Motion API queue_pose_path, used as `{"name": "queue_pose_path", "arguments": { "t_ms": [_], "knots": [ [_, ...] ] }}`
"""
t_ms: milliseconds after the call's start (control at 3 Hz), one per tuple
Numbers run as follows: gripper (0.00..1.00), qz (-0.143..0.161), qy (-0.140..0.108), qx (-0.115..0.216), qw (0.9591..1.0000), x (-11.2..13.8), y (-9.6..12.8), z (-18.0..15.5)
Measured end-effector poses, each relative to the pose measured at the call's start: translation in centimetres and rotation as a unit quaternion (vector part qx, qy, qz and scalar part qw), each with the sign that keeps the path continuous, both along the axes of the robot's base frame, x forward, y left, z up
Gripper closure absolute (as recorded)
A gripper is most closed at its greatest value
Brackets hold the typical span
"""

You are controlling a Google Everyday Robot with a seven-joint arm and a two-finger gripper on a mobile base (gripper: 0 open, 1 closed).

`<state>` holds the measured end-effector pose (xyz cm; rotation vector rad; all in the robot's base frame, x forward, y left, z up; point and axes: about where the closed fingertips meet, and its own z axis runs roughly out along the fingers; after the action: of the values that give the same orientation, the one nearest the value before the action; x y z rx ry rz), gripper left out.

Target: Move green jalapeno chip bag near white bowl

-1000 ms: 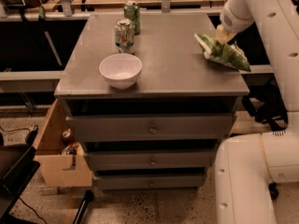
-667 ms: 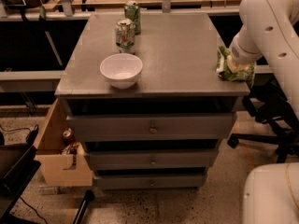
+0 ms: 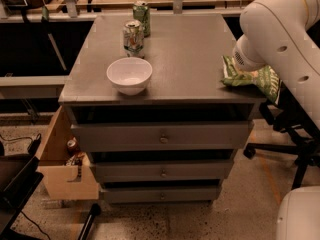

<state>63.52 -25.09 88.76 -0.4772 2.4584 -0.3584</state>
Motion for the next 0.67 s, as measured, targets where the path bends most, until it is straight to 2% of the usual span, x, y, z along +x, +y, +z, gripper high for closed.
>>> {"name": "queue_pose_path", "arguments": {
  "t_ms": [333,667],
  "knots": [
    [1.00,0.003,-0.005,0.003,1.0000,0.5,0.2,-0.1],
    [1.00,0.012,-0.018,-0.008,0.9997,1.9,0.6,1.7]
  ]
}}
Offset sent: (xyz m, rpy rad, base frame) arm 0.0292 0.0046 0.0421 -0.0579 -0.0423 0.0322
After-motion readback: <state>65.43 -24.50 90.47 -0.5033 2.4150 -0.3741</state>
